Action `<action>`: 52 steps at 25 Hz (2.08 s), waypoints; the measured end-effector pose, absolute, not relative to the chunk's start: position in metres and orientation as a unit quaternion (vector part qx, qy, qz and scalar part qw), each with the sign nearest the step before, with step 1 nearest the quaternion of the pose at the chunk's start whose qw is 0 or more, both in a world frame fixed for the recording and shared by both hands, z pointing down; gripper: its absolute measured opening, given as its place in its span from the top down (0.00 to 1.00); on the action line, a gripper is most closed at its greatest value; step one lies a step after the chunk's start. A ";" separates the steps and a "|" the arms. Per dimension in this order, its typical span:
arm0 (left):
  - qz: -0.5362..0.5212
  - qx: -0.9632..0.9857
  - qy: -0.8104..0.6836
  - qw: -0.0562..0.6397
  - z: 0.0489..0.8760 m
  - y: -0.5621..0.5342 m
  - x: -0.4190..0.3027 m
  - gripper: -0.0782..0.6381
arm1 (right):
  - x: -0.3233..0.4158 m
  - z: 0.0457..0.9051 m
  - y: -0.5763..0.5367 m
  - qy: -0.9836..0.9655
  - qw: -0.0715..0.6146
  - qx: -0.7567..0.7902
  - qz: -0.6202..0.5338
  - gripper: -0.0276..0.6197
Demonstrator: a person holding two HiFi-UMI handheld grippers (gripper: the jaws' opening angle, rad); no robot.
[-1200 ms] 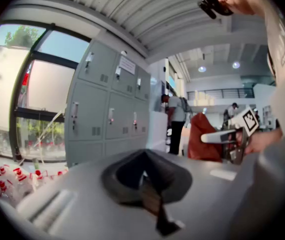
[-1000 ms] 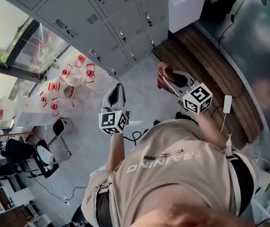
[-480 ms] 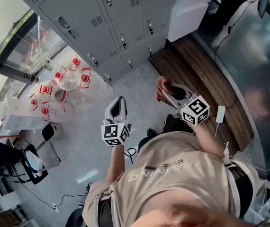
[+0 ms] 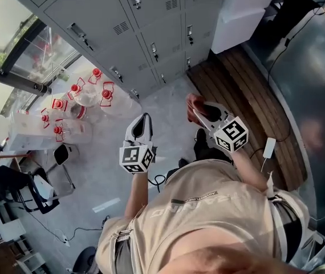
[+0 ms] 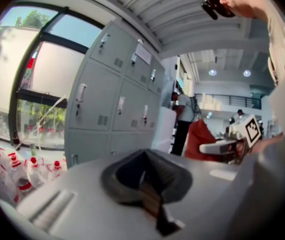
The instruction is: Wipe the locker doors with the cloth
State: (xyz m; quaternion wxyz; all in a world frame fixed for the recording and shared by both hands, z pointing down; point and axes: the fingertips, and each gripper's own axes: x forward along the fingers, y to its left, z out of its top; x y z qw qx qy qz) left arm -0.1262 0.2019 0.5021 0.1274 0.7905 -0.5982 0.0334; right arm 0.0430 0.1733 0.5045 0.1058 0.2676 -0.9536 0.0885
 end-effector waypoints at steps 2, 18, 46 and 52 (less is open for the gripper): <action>0.043 0.789 -0.600 0.124 0.498 0.183 -0.121 0.88 | 0.046 0.507 0.154 -0.955 0.105 0.263 0.089 0.87; 0.016 0.765 -0.636 0.102 0.450 0.002 -0.063 0.88 | 0.096 0.530 -0.015 -0.969 0.109 0.204 0.091 0.87; 0.028 0.786 -0.616 0.054 0.434 -0.121 -0.194 0.88 | -0.077 0.431 -0.151 -0.963 0.140 0.203 -0.110 0.87; 0.035 0.796 -0.603 0.053 0.431 -0.138 -0.210 0.88 | -0.111 0.376 -0.182 -0.928 0.159 0.226 -0.249 0.87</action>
